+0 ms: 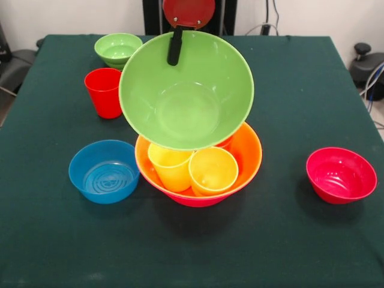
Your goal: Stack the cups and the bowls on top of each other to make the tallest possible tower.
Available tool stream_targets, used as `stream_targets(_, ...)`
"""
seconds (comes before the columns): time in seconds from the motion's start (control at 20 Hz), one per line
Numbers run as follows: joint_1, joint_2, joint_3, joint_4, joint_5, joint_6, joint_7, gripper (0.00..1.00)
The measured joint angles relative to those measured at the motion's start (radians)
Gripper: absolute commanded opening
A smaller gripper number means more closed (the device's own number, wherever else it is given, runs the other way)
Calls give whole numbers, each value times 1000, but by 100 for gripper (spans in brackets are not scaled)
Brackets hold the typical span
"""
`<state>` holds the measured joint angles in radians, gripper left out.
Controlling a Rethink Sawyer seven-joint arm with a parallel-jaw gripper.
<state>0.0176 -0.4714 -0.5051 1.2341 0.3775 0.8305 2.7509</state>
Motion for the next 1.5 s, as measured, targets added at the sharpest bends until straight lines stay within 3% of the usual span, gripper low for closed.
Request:
stream_targets(0.8,6,10,1,0,-7,0,0,0)
stream_targets(1.5,12,74,14,-3,-13,0,0,0)
